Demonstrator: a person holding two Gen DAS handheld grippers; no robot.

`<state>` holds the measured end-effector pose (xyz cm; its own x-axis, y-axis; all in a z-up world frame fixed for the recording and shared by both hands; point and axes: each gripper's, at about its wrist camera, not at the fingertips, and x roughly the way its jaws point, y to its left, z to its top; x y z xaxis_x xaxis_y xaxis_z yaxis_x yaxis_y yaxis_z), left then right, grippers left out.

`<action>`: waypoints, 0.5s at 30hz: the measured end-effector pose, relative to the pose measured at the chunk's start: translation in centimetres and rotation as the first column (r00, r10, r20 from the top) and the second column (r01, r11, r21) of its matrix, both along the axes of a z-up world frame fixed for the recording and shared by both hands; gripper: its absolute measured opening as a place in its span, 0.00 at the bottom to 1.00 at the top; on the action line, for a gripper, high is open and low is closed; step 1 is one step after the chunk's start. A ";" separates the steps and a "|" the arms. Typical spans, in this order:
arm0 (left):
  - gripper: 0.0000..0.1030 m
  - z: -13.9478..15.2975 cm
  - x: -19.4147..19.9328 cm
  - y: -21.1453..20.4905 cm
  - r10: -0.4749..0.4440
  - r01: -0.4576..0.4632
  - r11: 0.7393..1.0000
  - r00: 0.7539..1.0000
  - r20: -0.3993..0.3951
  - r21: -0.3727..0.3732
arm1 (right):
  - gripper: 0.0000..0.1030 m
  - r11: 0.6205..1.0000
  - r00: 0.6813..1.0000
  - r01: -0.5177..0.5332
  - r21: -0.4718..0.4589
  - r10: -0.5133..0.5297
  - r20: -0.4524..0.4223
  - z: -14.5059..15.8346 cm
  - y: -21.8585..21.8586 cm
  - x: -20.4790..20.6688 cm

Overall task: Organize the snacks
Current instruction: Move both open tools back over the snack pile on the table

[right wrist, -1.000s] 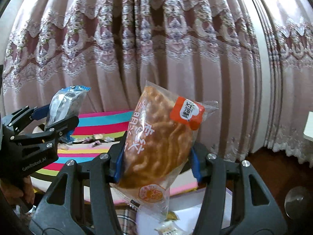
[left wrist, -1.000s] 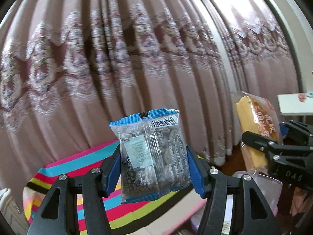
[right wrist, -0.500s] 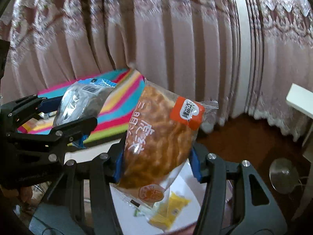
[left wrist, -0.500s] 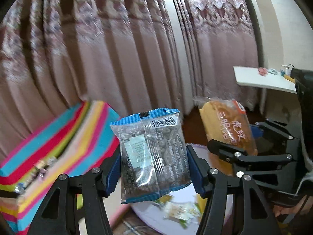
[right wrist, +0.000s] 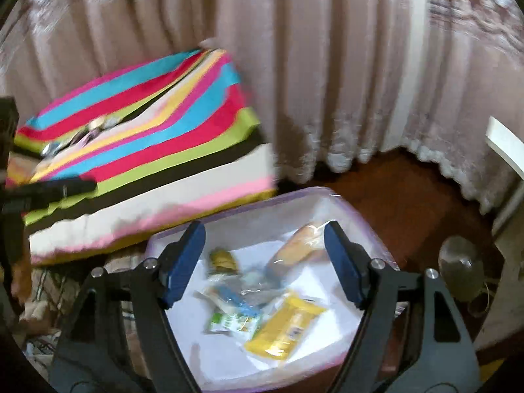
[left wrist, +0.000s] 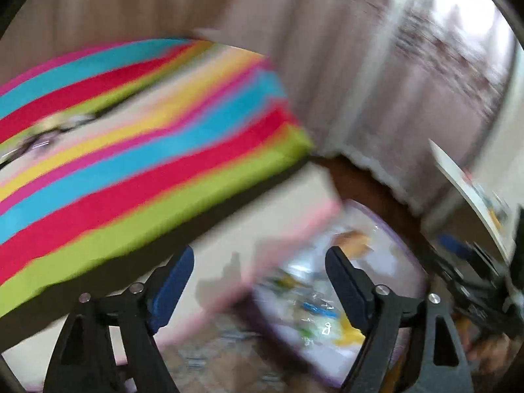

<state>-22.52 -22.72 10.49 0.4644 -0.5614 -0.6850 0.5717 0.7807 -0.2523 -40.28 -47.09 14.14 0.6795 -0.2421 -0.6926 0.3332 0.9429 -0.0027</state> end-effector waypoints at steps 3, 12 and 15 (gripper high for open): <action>0.81 -0.9 2.7 6.3 0.185 -0.185 0.982 0.983 0.013 0.040 | 0.75 0.988 0.988 -0.149 0.036 0.150 -0.036 -1.0 4.1 4.1; 0.82 -4.1 9.0 24.6 0.617 -0.616 0.776 0.786 0.037 0.135 | 0.76 0.859 0.854 -0.481 0.175 0.504 -0.127 -6.1 17.9 18.5; 0.82 -4.7 10.5 29.2 0.697 -0.692 0.707 0.717 0.021 0.145 | 0.76 0.831 0.825 -0.515 0.209 0.547 -0.142 -7.1 21.8 23.8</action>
<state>-11.98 6.51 5.78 0.6624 0.0079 -0.7491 -0.1522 0.9805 -0.1243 -16.45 -25.33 7.01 0.5245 0.2390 -0.8171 -0.2115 0.9663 0.1469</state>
